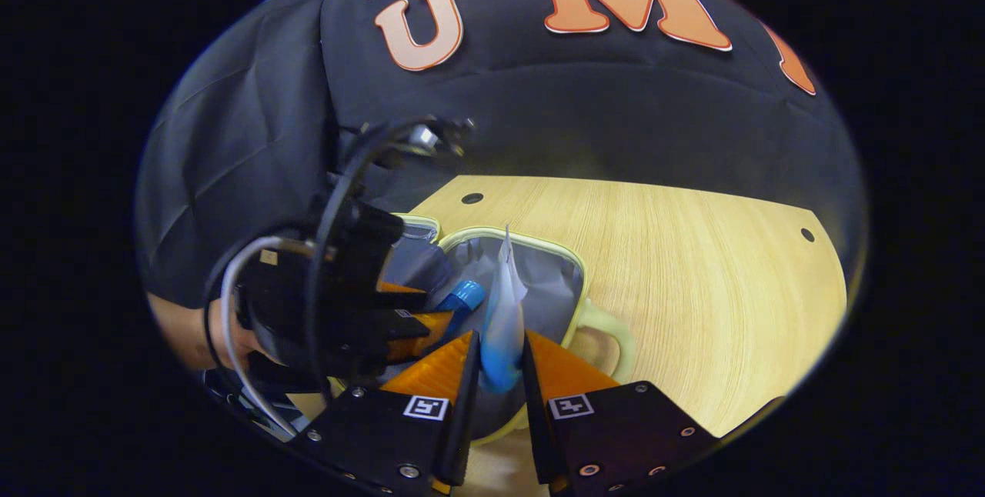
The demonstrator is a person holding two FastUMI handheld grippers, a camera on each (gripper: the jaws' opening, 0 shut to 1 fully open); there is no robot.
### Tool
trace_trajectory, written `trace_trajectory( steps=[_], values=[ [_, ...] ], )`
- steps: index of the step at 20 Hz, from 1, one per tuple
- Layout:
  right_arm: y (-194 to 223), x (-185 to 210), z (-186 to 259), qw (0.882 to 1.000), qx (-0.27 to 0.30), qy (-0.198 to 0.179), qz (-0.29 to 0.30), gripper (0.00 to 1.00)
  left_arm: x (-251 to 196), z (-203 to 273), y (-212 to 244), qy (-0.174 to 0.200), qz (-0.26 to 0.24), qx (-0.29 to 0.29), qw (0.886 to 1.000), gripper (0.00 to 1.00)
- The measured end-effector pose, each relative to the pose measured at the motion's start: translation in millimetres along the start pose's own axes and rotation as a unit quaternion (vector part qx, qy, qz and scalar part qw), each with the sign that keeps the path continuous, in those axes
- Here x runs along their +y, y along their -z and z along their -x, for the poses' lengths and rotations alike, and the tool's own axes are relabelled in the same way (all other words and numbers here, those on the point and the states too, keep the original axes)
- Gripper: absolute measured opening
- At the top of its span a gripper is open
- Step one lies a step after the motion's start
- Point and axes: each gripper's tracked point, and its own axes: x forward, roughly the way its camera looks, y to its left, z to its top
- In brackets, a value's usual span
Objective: First open the suitcase, pack the skin care products into it, and then close the suitcase.
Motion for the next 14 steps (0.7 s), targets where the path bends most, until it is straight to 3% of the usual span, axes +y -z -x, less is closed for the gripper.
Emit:
trace_trajectory(
  steps=[2,5,9,14],
  values=[
    [6,1,-5,1.0,0.013,-0.004,-0.009,0.33,13,17,-11,-0.015,0.003,-0.037,0.999,0.6],
    [17,6,-15,0.999,0.042,-0.003,-0.034,0.33,50,47,-32,-0.067,0.007,-0.098,0.993,0.8],
    [31,3,-34,0.996,0.077,0.006,-0.055,0.34,102,83,-33,-0.128,0.05,-0.14,0.981,0.8],
    [44,0,-52,0.989,0.119,0.022,-0.089,0.34,160,99,-6,-0.177,0.11,-0.136,0.968,0.83]
  ],
)
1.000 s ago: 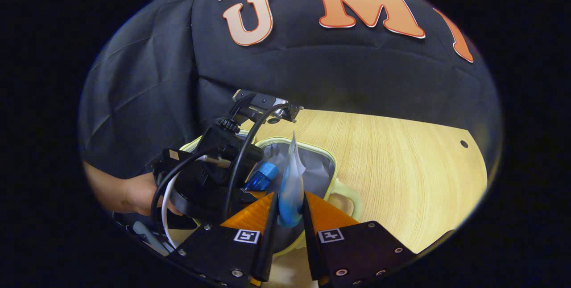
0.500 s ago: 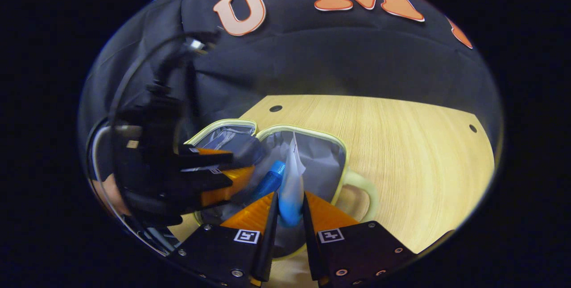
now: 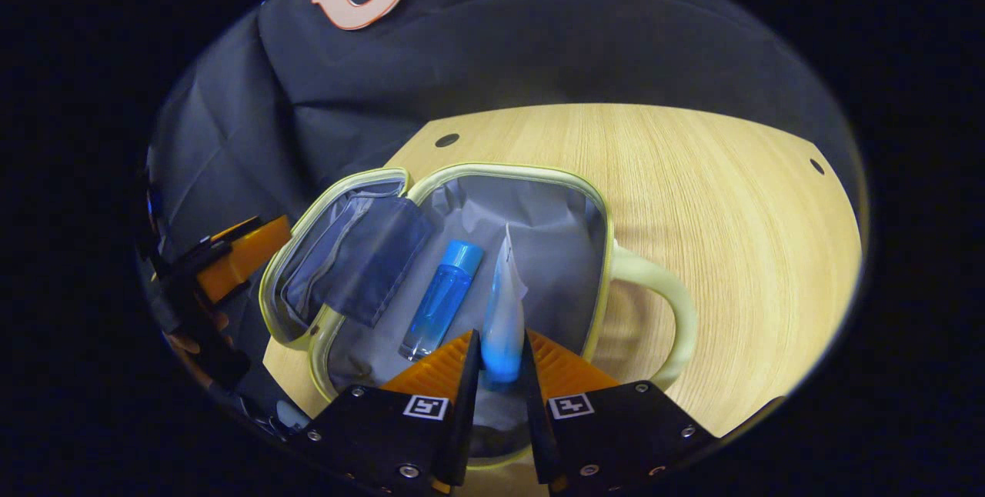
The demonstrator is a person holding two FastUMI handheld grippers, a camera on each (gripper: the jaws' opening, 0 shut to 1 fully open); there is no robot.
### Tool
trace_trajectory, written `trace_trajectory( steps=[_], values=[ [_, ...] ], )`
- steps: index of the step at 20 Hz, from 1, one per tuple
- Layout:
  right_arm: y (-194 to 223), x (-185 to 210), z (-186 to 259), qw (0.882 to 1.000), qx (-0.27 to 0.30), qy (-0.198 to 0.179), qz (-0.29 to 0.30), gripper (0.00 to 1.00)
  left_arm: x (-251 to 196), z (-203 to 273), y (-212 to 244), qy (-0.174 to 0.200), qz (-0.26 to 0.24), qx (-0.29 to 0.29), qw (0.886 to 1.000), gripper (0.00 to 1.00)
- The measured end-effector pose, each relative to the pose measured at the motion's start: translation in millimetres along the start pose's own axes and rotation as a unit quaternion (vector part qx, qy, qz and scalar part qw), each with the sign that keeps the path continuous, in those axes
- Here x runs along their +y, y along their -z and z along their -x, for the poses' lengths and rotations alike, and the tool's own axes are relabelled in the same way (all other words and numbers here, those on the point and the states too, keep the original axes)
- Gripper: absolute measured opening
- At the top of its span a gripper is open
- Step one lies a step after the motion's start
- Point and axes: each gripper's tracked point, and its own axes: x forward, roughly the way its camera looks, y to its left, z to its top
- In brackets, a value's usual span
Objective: First open the suitcase, pack the skin care products into it, and then close the suitcase.
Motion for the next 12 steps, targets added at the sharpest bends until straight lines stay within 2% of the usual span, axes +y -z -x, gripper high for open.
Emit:
trace_trajectory(
  steps=[6,7,8,11,12],
  values=[
    [-1,-3,-3,0.999,0.028,0.015,-0.037,0.4,56,6,12,-0.049,0.03,0.014,0.998,0.83],
    [-2,-4,-1,0.999,0.027,0.013,-0.043,0.46,64,5,12,-0.053,0.042,0.012,0.998,0.83],
    [-4,-6,1,0.999,0.025,0.014,-0.046,0.44,71,4,15,-0.057,0.054,0.012,0.997,0.83],
    [-14,-8,8,0.999,-0.001,0.013,-0.04,0.55,93,-3,24,-0.076,0.087,0.019,0.993,0.88],
    [-19,-12,14,0.999,-0.011,0.017,-0.036,0.65,101,-4,26,-0.083,0.099,0.02,0.991,0.88]
  ],
)
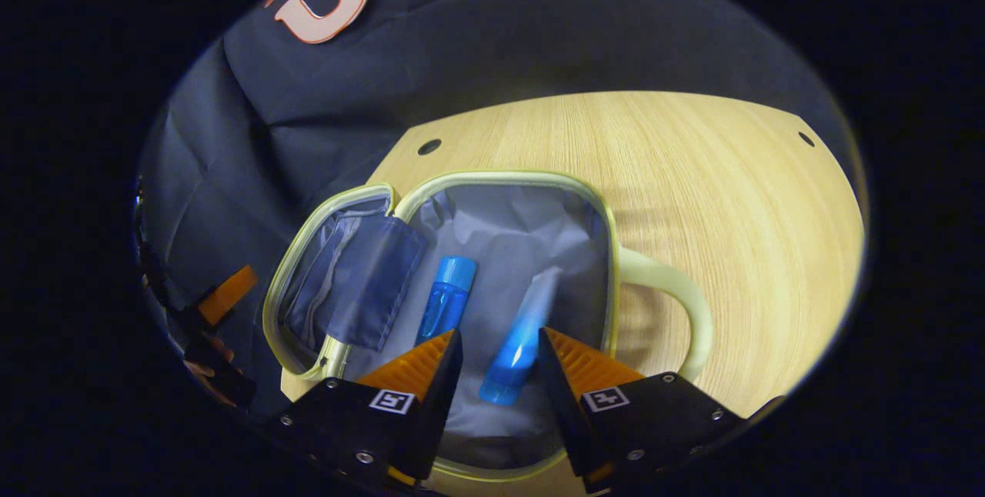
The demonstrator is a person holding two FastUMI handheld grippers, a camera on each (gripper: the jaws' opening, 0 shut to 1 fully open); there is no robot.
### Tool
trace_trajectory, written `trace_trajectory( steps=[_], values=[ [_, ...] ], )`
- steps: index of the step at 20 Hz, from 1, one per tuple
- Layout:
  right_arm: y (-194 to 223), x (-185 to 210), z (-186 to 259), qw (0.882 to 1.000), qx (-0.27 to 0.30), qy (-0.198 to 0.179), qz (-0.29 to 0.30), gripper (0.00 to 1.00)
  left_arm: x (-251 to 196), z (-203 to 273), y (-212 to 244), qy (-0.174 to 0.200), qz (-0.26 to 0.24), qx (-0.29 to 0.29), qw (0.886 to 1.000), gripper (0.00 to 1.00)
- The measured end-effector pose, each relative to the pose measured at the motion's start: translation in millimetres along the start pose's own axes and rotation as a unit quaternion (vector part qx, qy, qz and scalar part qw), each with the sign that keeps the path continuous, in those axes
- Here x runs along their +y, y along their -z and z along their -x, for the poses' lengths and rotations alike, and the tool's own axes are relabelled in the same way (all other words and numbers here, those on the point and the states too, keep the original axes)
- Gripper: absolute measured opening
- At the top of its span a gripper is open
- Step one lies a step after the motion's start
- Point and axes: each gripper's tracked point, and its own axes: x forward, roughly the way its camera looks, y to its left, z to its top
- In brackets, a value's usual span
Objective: First open the suitcase, pack the skin care products into it, and then close the suitcase.
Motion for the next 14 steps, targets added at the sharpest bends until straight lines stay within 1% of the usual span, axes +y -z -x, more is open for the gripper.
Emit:
trace_trajectory(
  steps=[1,2,3,4,5,6,8,9,10,11,12,14],
  values=[
    [-6,-3,9,1.0,-0.012,0.003,0.002,0.67,5,-3,-1,-0.001,0.013,0.0,1.0,0.89],
    [-14,-5,16,1.0,-0.025,0.007,0.003,0.77,11,-5,-1,-0.006,0.026,0.0,1.0,0.89],
    [-20,-7,23,0.999,-0.038,0.012,0.005,0.84,15,-12,-2,-0.005,0.041,0.001,0.999,0.9],
    [-28,-11,29,0.998,-0.052,0.016,0.007,0.86,21,-15,-1,-0.007,0.059,0.003,0.998,0.92],
    [-35,-18,39,0.998,-0.066,0.021,0.008,0.83,28,-19,-2,-0.006,0.079,0.005,0.997,0.92],
    [-43,-26,50,0.996,-0.08,0.026,0.008,0.91,35,-21,-3,-0.006,0.101,0.006,0.995,0.92],
    [-58,-42,73,0.994,-0.106,0.039,0.009,0.93,52,-26,-4,-0.007,0.148,0.014,0.989,0.93],
    [-64,-48,83,0.992,-0.115,0.048,0.012,0.94,61,-31,-1,-0.008,0.175,0.02,0.984,0.95],
    [-71,-54,92,0.99,-0.125,0.056,0.017,0.94,66,-36,2,-0.004,0.202,0.029,0.979,0.92],
    [-76,-57,100,0.989,-0.135,0.065,0.021,0.95,74,-41,3,-0.002,0.229,0.036,0.973,0.95],
    [-82,-61,108,0.987,-0.144,0.069,0.024,0.95,79,-49,6,0.003,0.256,0.045,0.966,0.95],
    [-92,-69,125,0.984,-0.157,0.079,0.021,0.95,77,-67,19,0.014,0.298,0.068,0.952,0.95]
  ],
)
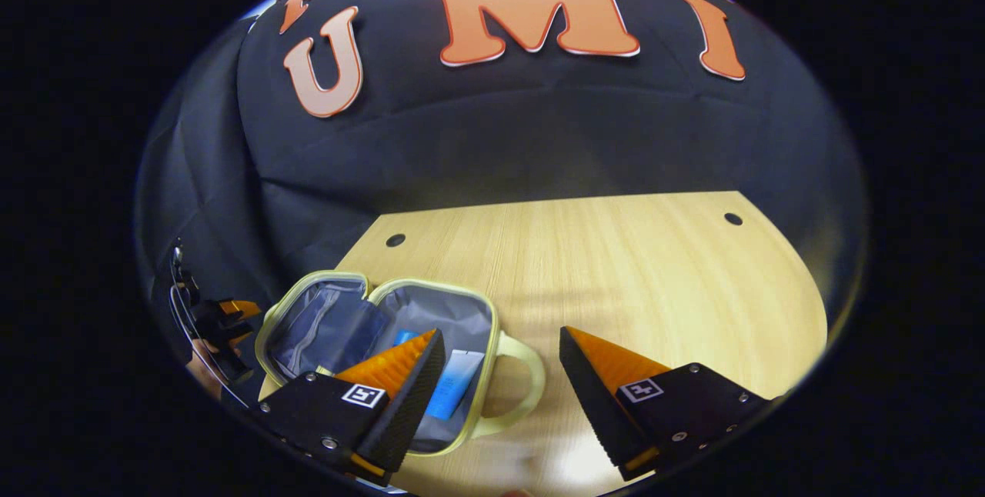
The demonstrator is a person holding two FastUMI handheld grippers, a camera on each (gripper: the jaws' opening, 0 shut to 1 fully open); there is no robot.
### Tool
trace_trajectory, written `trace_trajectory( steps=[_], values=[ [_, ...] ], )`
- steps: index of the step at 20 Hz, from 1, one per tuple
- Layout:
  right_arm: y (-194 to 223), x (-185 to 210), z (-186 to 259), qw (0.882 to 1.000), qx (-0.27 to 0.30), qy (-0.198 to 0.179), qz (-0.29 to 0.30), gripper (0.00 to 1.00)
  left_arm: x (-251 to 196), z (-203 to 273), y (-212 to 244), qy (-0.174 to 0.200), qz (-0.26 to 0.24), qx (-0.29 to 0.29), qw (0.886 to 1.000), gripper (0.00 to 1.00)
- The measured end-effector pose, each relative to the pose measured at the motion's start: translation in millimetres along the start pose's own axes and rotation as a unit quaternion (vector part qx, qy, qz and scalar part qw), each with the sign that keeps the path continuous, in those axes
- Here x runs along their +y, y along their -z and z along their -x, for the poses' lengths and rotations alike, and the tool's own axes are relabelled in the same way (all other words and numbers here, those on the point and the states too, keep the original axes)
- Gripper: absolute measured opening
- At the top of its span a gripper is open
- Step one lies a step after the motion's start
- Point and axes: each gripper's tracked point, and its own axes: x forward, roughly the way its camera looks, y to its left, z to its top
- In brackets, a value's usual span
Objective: First open the suitcase, pack the skin care products into it, and then close the suitcase.
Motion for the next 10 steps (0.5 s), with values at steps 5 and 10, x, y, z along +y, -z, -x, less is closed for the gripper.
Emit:
trace_trajectory(
  steps=[5,10],
  values=[
    [-24,-18,23,0.999,-0.034,0.022,0.005,0.96,9,-42,15,0.004,0.037,0.064,0.997,0.71],
    [-40,-43,40,0.998,-0.053,0.044,0.015,0.96,16,-22,8,0.017,-0.004,0.095,0.995,0.2]
  ],
)
